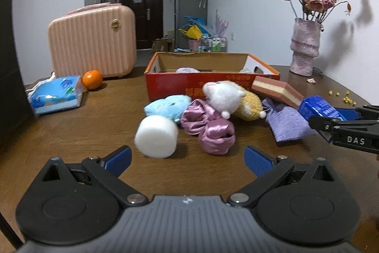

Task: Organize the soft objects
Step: 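Grasp the pink satin scrunchie with the left gripper while the right holds the tissue box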

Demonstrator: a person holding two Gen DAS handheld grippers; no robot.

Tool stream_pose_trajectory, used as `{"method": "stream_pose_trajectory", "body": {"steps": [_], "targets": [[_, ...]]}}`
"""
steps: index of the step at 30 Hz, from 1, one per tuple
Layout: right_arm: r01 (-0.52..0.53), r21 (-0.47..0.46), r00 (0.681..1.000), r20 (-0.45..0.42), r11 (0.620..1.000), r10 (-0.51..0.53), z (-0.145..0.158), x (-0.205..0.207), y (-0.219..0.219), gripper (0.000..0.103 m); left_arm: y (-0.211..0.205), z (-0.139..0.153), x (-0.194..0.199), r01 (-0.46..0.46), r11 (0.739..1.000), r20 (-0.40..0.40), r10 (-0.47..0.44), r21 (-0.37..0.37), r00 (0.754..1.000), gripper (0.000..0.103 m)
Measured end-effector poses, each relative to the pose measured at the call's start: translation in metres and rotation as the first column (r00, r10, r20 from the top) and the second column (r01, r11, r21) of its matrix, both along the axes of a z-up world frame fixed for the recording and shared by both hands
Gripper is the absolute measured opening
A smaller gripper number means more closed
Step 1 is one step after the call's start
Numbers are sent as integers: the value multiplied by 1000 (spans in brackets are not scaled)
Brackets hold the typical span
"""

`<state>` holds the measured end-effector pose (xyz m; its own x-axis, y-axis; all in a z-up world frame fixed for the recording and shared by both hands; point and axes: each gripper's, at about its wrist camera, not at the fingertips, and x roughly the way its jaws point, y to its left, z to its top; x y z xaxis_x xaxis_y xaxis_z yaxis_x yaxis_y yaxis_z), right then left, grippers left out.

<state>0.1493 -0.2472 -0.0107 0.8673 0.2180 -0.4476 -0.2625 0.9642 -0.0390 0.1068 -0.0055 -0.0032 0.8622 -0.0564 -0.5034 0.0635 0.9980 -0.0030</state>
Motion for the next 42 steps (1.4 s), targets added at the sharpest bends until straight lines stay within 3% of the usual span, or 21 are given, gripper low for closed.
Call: {"method": "stream_pose_trajectory", "body": {"steps": [9,22,33,34,38,42], "targets": [[15,7,1000,26,1000,-15,6,13,-3,51,-30,7,32,46,997,27,-48,65,998,103],[47,32,999,10,998,-47,-5,30,-7,51,-55,-21,95,6,993,-22,-3,120,1000,101],[40,42,999,15,998,-41,-13,33,-7,51,-53,-51,128,4,994,-137,11,108,991,71],[39,40,999,20,998,-40,-14,33,-7,51,-53,-51,128,3,994,-136,11,108,991,69],[36,22,998,49,999,-37,-16,28,-4,51,-51,-50,126,48,996,-138,-37,75,990,46],[33,6,998,60,999,-33,-18,26,-1,51,-49,-48,124,62,997,-140,-54,55,989,39]]}}
